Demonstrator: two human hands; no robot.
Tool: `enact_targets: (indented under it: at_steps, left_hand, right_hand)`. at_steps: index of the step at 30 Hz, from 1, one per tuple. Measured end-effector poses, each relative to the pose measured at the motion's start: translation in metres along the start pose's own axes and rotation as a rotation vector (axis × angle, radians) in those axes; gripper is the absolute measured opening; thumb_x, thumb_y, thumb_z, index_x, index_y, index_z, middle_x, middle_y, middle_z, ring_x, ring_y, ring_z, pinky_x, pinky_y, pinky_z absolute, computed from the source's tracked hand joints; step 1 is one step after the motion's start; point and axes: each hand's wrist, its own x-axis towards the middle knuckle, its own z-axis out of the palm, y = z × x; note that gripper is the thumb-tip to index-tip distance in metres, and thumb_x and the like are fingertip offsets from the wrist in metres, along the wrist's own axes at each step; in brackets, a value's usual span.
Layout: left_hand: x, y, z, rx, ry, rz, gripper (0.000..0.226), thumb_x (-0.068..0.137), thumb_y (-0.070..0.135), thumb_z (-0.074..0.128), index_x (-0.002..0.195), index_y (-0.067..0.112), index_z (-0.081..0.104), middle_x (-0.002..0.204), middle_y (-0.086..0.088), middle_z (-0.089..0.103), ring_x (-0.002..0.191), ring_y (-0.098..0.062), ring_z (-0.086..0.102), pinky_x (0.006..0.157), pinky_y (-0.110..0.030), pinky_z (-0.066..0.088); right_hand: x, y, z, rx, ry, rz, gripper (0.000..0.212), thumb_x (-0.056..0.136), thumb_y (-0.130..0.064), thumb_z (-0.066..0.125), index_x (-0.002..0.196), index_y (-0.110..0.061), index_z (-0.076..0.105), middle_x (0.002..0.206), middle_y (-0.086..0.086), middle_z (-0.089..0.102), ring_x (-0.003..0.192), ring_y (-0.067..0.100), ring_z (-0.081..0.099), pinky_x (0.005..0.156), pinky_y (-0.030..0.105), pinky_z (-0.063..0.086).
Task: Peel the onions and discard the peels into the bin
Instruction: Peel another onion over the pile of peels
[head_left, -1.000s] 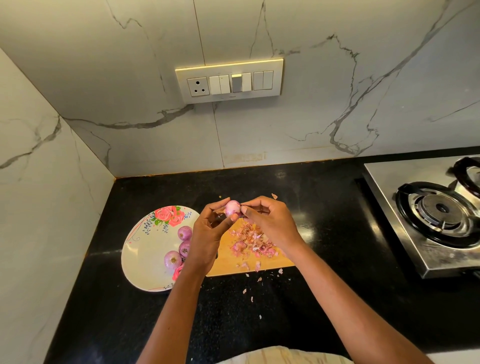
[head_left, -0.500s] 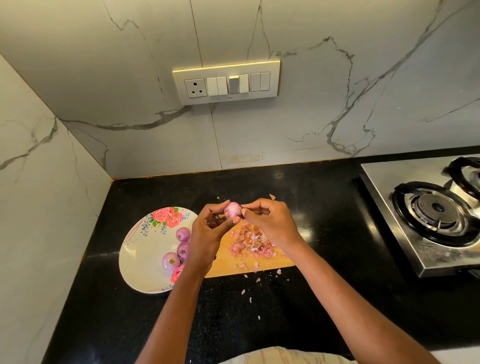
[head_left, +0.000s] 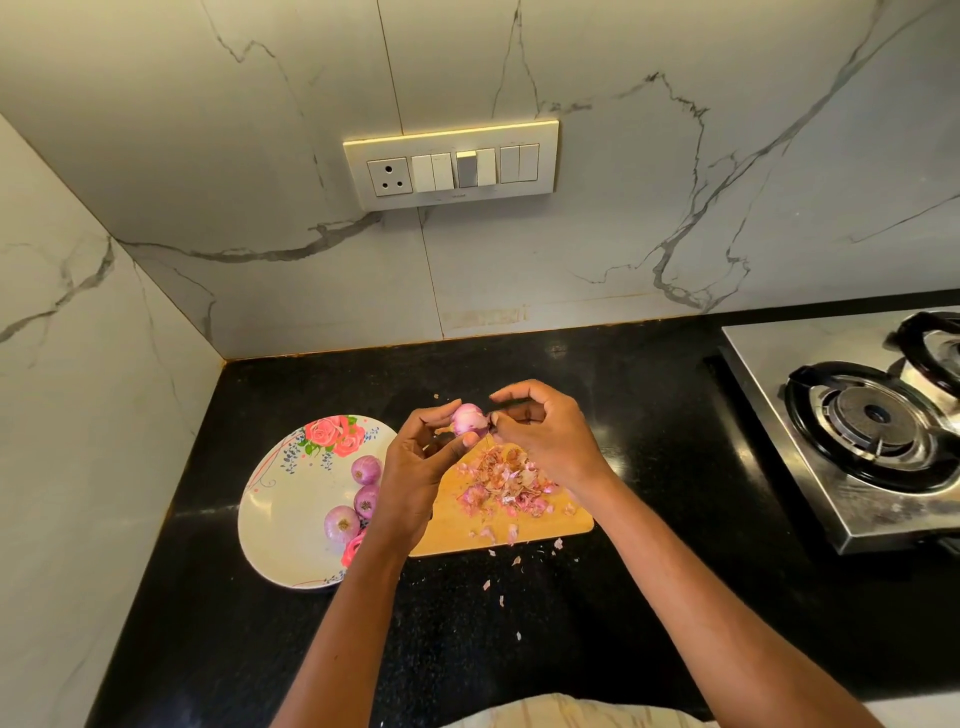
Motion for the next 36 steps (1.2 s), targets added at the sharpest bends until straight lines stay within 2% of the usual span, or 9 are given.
enact_targets:
  at_steps: [3, 7, 10, 13, 17, 19, 22, 28, 36]
  left_hand:
    - [-0.001, -0.002, -0.001, -0.064, 0.0, -0.032, 0.049, 0.081, 0.025, 0.076, 0.128, 0.022, 0.062, 0.127, 0.0, 0.068, 0.119, -0.018, 0.065, 0.088, -0.026, 0.056]
    - [-0.002, 0.0, -0.003, -0.189, 0.003, -0.063, 0.05, 0.081, 0.022, 0.071, 0.13, 0.018, 0.06, 0.13, -0.008, 0.067, 0.121, -0.025, 0.065, 0.097, -0.032, 0.055]
    - [-0.002, 0.001, -0.004, -0.288, 0.0, -0.107, 0.046, 0.087, 0.017, 0.066, 0.132, 0.015, 0.059, 0.128, -0.012, 0.068, 0.118, -0.026, 0.067, 0.095, -0.03, 0.057]
    - [-0.001, 0.001, -0.004, -0.317, -0.01, -0.148, 0.042, 0.089, 0.019, 0.063, 0.131, 0.016, 0.06, 0.122, -0.009, 0.072, 0.114, -0.025, 0.069, 0.093, -0.03, 0.058]
    - [-0.001, 0.002, -0.006, -0.32, -0.005, -0.16, 0.043, 0.088, 0.023, 0.061, 0.13, 0.015, 0.059, 0.121, -0.009, 0.072, 0.112, -0.025, 0.07, 0.095, -0.031, 0.058]
    - [0.0, 0.002, -0.007, -0.305, 0.009, -0.155, 0.044, 0.089, 0.025, 0.06, 0.132, 0.015, 0.058, 0.124, -0.01, 0.071, 0.113, -0.024, 0.069, 0.093, -0.03, 0.058]
    - [0.002, 0.002, -0.009, -0.262, 0.018, -0.14, 0.046, 0.09, 0.028, 0.061, 0.133, 0.015, 0.057, 0.126, -0.011, 0.069, 0.115, -0.025, 0.069, 0.092, -0.029, 0.058]
    - [0.003, 0.002, -0.005, -0.144, 0.014, -0.093, 0.048, 0.091, 0.034, 0.061, 0.134, 0.015, 0.058, 0.124, -0.009, 0.07, 0.114, -0.022, 0.069, 0.093, -0.03, 0.057]
    - [0.002, 0.005, -0.003, -0.102, 0.007, -0.11, 0.047, 0.091, 0.041, 0.057, 0.128, 0.012, 0.062, 0.115, -0.009, 0.074, 0.108, -0.024, 0.071, 0.089, -0.028, 0.058]
  right_hand:
    - [0.001, 0.006, -0.002, -0.057, 0.003, 0.004, 0.015, 0.093, -0.009, 0.07, 0.103, -0.02, 0.076, 0.095, -0.009, 0.075, 0.092, 0.006, 0.071, 0.083, 0.023, 0.059]
    - [0.001, 0.015, -0.002, -0.081, 0.005, 0.04, 0.018, 0.099, -0.009, 0.062, 0.107, -0.018, 0.076, 0.097, -0.006, 0.074, 0.09, 0.008, 0.073, 0.083, 0.029, 0.062]
    - [0.0, 0.014, 0.002, -0.114, -0.042, 0.045, 0.019, 0.102, -0.011, 0.057, 0.111, -0.016, 0.073, 0.097, -0.005, 0.073, 0.089, 0.009, 0.072, 0.079, 0.025, 0.061]
    - [-0.001, 0.012, 0.005, -0.168, -0.073, 0.028, 0.022, 0.104, -0.014, 0.052, 0.113, -0.016, 0.072, 0.105, -0.007, 0.07, 0.096, 0.005, 0.068, 0.084, 0.027, 0.06]
    - [-0.001, 0.012, 0.008, -0.298, -0.085, -0.019, 0.028, 0.107, -0.031, 0.049, 0.114, -0.017, 0.072, 0.115, -0.001, 0.065, 0.104, 0.008, 0.062, 0.087, 0.028, 0.053]
    - [-0.001, 0.013, 0.008, -0.345, -0.073, -0.059, 0.025, 0.105, -0.033, 0.053, 0.113, -0.018, 0.072, 0.115, -0.002, 0.064, 0.103, 0.007, 0.062, 0.085, 0.021, 0.05]
    - [-0.001, 0.01, 0.008, -0.276, -0.055, -0.099, 0.016, 0.098, -0.024, 0.067, 0.113, -0.025, 0.071, 0.114, -0.007, 0.068, 0.102, 0.001, 0.064, 0.086, 0.015, 0.051]
    - [-0.004, 0.001, 0.01, -0.155, -0.1, -0.175, 0.033, 0.089, -0.028, 0.078, 0.121, -0.022, 0.072, 0.112, -0.01, 0.072, 0.102, 0.003, 0.068, 0.087, 0.021, 0.057]
    - [-0.006, 0.002, 0.011, -0.096, 0.026, -0.245, 0.016, 0.085, -0.02, 0.08, 0.101, -0.018, 0.079, 0.097, -0.01, 0.075, 0.094, 0.005, 0.069, 0.078, 0.016, 0.053]
